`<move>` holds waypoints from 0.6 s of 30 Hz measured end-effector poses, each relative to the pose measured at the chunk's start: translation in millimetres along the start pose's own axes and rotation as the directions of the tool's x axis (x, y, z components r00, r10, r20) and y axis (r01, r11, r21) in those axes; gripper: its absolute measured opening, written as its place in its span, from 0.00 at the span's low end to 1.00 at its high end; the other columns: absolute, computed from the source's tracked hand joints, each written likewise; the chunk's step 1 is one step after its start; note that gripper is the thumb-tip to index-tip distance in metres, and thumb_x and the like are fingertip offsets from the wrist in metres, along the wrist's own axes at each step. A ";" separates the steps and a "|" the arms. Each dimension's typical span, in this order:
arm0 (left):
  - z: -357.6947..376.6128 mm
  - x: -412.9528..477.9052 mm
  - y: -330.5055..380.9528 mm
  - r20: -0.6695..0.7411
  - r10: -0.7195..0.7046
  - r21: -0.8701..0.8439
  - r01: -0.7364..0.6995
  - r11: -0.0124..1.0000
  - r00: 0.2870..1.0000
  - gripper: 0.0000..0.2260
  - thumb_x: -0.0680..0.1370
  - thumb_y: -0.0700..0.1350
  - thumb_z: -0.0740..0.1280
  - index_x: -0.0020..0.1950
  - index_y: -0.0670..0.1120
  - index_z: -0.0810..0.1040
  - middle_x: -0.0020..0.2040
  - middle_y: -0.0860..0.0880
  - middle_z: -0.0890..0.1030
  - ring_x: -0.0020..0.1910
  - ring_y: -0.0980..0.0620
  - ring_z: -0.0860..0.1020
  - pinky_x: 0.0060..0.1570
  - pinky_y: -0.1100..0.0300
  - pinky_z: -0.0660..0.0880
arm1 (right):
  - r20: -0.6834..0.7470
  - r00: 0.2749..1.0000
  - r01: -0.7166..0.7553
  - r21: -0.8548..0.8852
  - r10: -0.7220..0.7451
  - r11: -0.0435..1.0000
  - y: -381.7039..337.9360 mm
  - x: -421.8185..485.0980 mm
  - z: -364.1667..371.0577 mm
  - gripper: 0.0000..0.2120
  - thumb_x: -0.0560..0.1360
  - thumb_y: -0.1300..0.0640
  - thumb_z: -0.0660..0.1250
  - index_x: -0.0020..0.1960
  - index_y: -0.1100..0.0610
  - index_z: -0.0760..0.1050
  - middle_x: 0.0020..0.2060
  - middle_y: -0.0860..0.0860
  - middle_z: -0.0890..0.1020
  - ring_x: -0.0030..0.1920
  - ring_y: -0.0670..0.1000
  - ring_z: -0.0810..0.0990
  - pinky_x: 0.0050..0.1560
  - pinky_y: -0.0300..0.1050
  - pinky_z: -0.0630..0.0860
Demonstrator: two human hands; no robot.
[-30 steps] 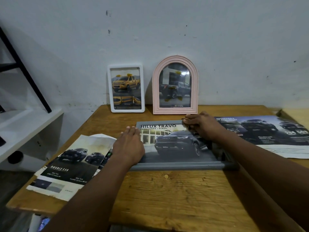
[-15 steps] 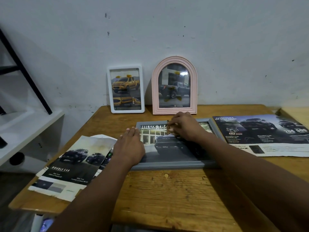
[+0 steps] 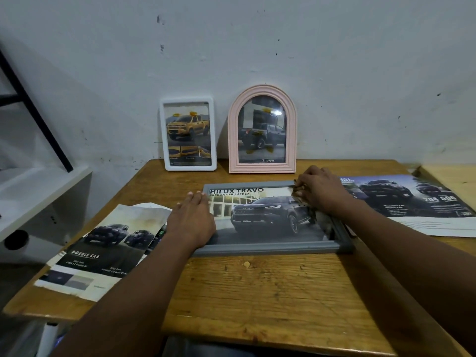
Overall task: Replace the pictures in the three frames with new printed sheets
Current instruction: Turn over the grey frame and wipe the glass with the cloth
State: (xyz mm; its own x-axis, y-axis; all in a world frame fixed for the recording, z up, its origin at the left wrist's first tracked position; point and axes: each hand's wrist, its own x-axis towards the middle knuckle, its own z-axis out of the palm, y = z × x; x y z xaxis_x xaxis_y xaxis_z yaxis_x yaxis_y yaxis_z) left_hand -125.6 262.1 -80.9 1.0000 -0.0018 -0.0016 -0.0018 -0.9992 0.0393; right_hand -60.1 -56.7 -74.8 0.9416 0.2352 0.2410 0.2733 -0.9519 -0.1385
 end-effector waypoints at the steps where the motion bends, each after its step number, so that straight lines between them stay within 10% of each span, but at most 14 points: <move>1: -0.4 1.1 0.5 0.003 0.003 0.013 -0.003 1.000 1.000 0.27 0.84 0.48 0.54 0.82 0.44 0.55 0.83 0.46 0.55 0.82 0.46 0.51 0.78 0.45 0.55 | -0.007 1.000 -0.012 -0.001 0.012 1.000 3.1 -1.5 -1.5 0.14 0.78 0.50 0.68 0.62 0.51 0.78 0.62 0.54 0.74 0.60 0.59 0.70 0.59 0.53 0.70; 11: -15.9 4.3 51.5 -0.055 0.087 0.098 -0.082 0.992 0.995 0.30 0.83 0.55 0.56 0.82 0.44 0.55 0.83 0.41 0.53 0.82 0.41 0.49 0.78 0.40 0.48 | -0.244 0.915 -0.182 0.462 0.321 0.868 17.4 -10.0 -28.1 0.08 0.75 0.68 0.66 0.51 0.61 0.81 0.51 0.57 0.81 0.50 0.55 0.78 0.49 0.41 0.70; 18: 12.9 -17.2 132.0 -0.034 0.443 -0.151 -0.443 0.884 0.896 0.27 0.83 0.64 0.50 0.78 0.51 0.64 0.78 0.46 0.64 0.78 0.44 0.60 0.76 0.43 0.58 | 0.046 0.983 -0.186 0.234 0.181 0.954 12.5 -27.3 -18.1 0.12 0.75 0.63 0.69 0.58 0.55 0.82 0.54 0.54 0.81 0.53 0.55 0.80 0.51 0.45 0.78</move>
State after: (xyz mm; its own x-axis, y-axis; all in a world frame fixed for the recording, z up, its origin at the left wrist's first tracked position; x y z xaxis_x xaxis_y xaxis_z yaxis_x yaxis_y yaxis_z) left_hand -143.0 129.7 -88.6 0.8949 -0.4434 0.0494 -0.4445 -0.8762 0.1862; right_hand -86.0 -78.6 -65.8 0.9834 0.0682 0.1679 0.1315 -0.9062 -0.4019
